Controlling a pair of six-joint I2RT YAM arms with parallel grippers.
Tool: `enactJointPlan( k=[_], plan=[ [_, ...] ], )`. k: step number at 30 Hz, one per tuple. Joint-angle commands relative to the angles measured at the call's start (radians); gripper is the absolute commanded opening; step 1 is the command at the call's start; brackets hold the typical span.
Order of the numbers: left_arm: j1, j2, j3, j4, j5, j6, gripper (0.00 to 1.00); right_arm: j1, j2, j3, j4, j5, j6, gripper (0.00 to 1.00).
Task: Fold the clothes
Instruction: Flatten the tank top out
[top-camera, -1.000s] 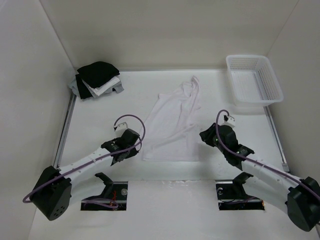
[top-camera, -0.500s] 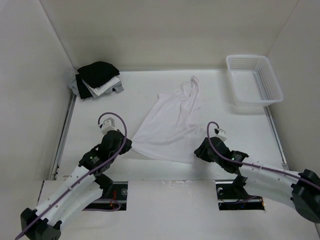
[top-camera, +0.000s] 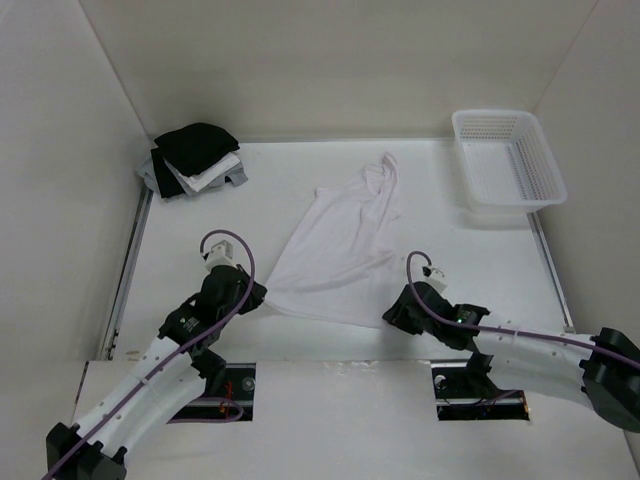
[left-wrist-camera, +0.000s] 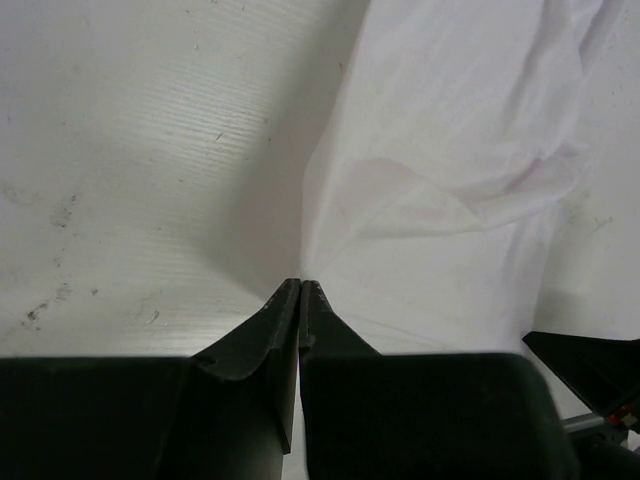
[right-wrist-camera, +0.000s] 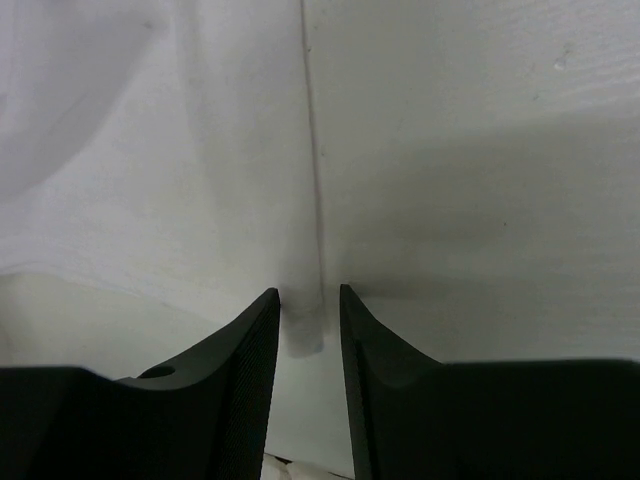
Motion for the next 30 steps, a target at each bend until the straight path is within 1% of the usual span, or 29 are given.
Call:
enactJointPlan(
  k=[1, 5, 6, 8, 9, 11, 13, 15, 18, 20, 22, 25, 26, 27, 30],
  plan=[
    [0.016, 0.000, -0.005, 0.065, 0.035, 0.025, 0.01, 0.012, -0.015, -0.015, -0.049, -0.017, 0.053, 0.31],
    [0.023, -0.005, 0.004, 0.066, 0.038, 0.028, 0.01, 0.020, -0.008, -0.024, -0.040, -0.020, 0.073, 0.18],
    [0.025, -0.005, 0.005, 0.066, 0.038, 0.028, 0.01, 0.021, -0.003, -0.024, -0.031, -0.021, 0.071, 0.14],
    [0.031, -0.008, 0.016, 0.069, 0.038, 0.026, 0.01, 0.021, -0.005, -0.011, -0.035, -0.011, 0.065, 0.02],
    [0.036, -0.011, 0.031, 0.072, 0.038, 0.028, 0.00, 0.021, -0.027, 0.006, -0.046, 0.012, 0.056, 0.00],
    [0.045, -0.025, 0.102, 0.083, 0.036, 0.029, 0.00, 0.056, -0.115, 0.074, -0.124, 0.096, 0.018, 0.00],
    [0.046, -0.042, 0.212, 0.112, 0.021, 0.034, 0.00, 0.101, -0.202, 0.204, -0.272, 0.196, -0.019, 0.00],
    [0.040, -0.048, 0.347, 0.138, -0.005, 0.046, 0.00, 0.141, -0.264, 0.383, -0.429, 0.299, -0.085, 0.00],
    [0.016, -0.039, 0.551, 0.169, -0.052, 0.077, 0.00, 0.216, -0.285, 0.702, -0.606, 0.464, -0.207, 0.00],
    [0.008, -0.026, 0.680, 0.183, -0.077, 0.094, 0.00, 0.280, -0.261, 0.912, -0.667, 0.578, -0.301, 0.00],
    [0.007, -0.008, 0.804, 0.209, -0.091, 0.111, 0.00, 0.344, -0.214, 1.117, -0.687, 0.681, -0.414, 0.00],
    [0.033, 0.041, 0.983, 0.235, -0.096, 0.149, 0.00, 0.435, -0.128, 1.383, -0.655, 0.793, -0.605, 0.00],
    [0.048, 0.061, 1.036, 0.240, -0.096, 0.160, 0.00, 0.457, -0.105, 1.442, -0.635, 0.805, -0.654, 0.00],
    [0.063, 0.079, 1.082, 0.241, -0.088, 0.160, 0.00, 0.498, -0.069, 1.518, -0.590, 0.827, -0.742, 0.00],
    [0.109, 0.128, 1.162, 0.247, -0.057, 0.157, 0.00, 0.555, -0.020, 1.606, -0.447, 0.874, -0.925, 0.00]
  ],
)
